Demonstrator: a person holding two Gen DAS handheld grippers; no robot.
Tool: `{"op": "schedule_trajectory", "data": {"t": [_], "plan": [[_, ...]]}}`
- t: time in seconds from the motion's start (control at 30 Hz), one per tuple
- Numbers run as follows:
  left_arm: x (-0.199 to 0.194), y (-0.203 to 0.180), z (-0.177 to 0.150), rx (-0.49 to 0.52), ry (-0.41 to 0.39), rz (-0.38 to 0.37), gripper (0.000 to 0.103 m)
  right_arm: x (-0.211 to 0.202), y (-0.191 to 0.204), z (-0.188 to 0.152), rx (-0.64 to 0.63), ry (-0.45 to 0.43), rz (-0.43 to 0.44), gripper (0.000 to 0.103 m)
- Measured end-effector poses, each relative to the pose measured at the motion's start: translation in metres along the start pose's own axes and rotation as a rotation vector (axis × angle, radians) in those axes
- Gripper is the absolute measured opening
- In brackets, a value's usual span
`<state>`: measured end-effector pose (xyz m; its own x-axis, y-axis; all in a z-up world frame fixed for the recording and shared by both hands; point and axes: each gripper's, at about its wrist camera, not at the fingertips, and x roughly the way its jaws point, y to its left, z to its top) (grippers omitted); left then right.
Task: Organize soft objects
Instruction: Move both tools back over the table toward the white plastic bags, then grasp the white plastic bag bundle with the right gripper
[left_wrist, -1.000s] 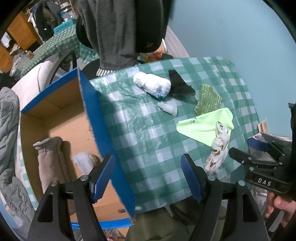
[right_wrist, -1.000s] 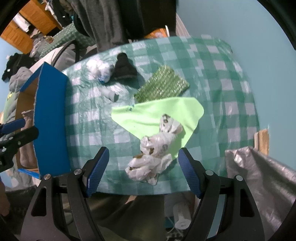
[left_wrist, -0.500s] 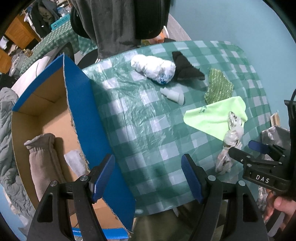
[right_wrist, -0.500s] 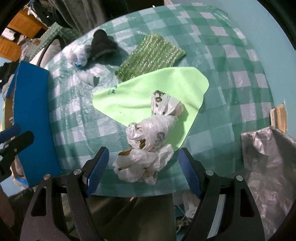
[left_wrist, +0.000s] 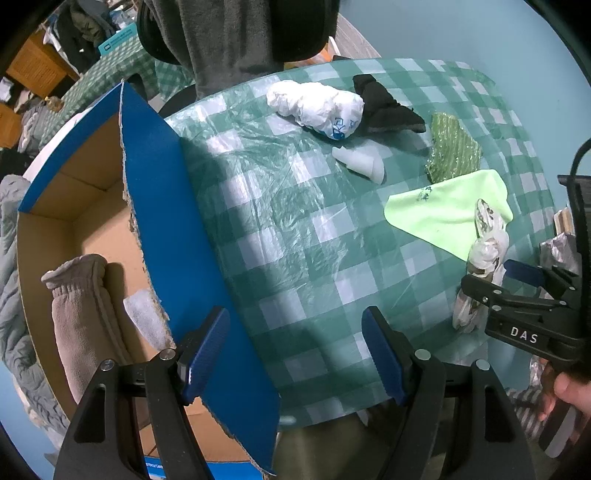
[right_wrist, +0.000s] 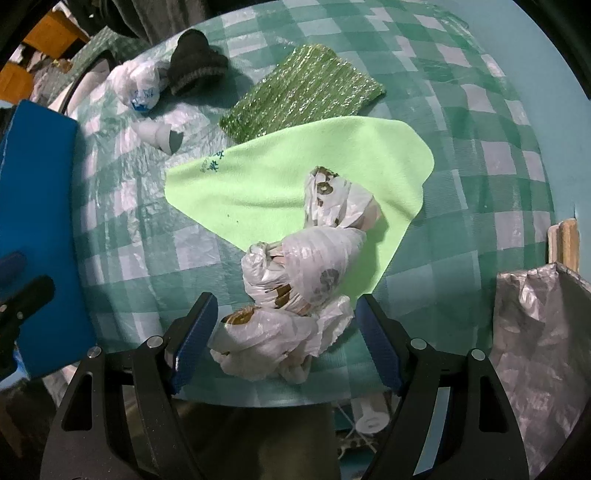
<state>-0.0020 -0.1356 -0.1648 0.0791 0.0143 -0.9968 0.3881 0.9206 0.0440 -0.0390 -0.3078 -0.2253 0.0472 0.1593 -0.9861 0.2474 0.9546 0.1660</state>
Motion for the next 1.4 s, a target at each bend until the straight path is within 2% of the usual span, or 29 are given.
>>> {"op": "schedule_trajectory", "data": {"t": [0.43,0.47,0.6,0.67,0.8,1.0,1.4], "plan": [[0.007,0.013,-0.004,-0.043,0.028,0.002,0.076,0.02,0.008,0.003,-0.029,0.037,-0.045,0.078],[0.008,0.013,-0.003,-0.045,0.029,0.003,0.076,0.021,0.006,0.003,-0.029,0.039,-0.047,0.075],[0.008,0.011,0.001,-0.05,0.03,0.006,0.077,0.028,0.0,0.003,-0.033,0.039,-0.044,0.051],[0.009,0.01,0.005,-0.052,0.033,0.0,0.077,0.026,-0.002,0.004,-0.042,0.039,-0.043,0.043],[0.009,0.004,0.013,-0.042,0.031,-0.007,0.077,0.017,-0.004,0.0,-0.054,0.031,-0.047,0.036],[0.013,-0.001,0.03,-0.067,0.037,-0.032,0.077,-0.001,-0.015,0.004,-0.059,-0.008,-0.035,0.032],[0.026,-0.007,0.072,-0.144,0.034,-0.048,0.077,-0.027,-0.016,0.048,-0.119,-0.094,-0.026,0.031]]}}
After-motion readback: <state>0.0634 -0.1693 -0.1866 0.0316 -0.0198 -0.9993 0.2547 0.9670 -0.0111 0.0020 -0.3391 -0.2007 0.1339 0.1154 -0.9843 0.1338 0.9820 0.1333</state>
